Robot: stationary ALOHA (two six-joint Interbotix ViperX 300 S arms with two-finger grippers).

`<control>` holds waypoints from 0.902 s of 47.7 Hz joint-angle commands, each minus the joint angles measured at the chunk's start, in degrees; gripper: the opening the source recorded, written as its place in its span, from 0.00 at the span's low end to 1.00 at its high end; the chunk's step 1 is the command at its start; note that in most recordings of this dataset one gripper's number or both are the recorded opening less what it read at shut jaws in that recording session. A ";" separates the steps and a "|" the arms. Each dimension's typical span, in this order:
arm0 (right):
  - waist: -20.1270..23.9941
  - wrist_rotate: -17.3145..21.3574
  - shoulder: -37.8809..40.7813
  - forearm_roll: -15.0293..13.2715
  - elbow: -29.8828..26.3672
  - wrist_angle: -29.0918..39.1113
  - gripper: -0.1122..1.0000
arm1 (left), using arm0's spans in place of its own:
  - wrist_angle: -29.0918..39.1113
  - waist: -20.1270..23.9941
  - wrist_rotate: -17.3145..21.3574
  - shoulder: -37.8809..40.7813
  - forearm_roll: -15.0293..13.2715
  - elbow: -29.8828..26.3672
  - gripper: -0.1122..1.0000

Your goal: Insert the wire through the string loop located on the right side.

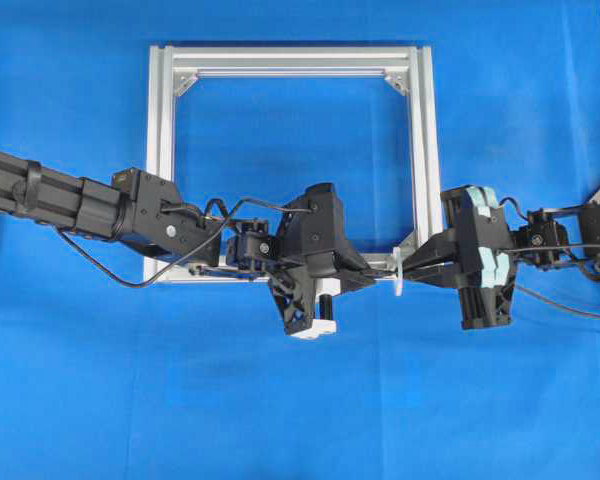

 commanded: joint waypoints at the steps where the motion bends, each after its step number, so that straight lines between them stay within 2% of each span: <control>1: -0.18 0.09 -0.44 0.00 -1.05 0.26 0.17 | -0.97 -0.18 0.09 -1.58 0.26 -1.93 0.16; 6: -0.18 0.09 -0.53 0.09 -1.14 0.53 0.39 | -0.88 -0.18 0.09 -1.67 0.26 -1.85 0.16; 13: -0.18 0.00 -1.41 0.00 -0.62 1.23 0.78 | -0.88 -0.18 0.09 -1.76 0.18 -1.76 0.16; 17: -0.18 0.00 -2.20 0.00 -0.53 1.93 0.93 | -0.79 -0.18 0.09 -2.11 0.26 -1.41 0.16; 28: -0.09 0.00 -3.52 0.00 -0.53 3.87 0.92 | -0.62 -0.44 0.09 -6.50 0.26 3.87 0.16; 43: -0.09 -0.18 -3.78 -0.09 -0.44 4.31 0.92 | -0.88 -0.88 0.00 -17.58 0.26 18.28 0.16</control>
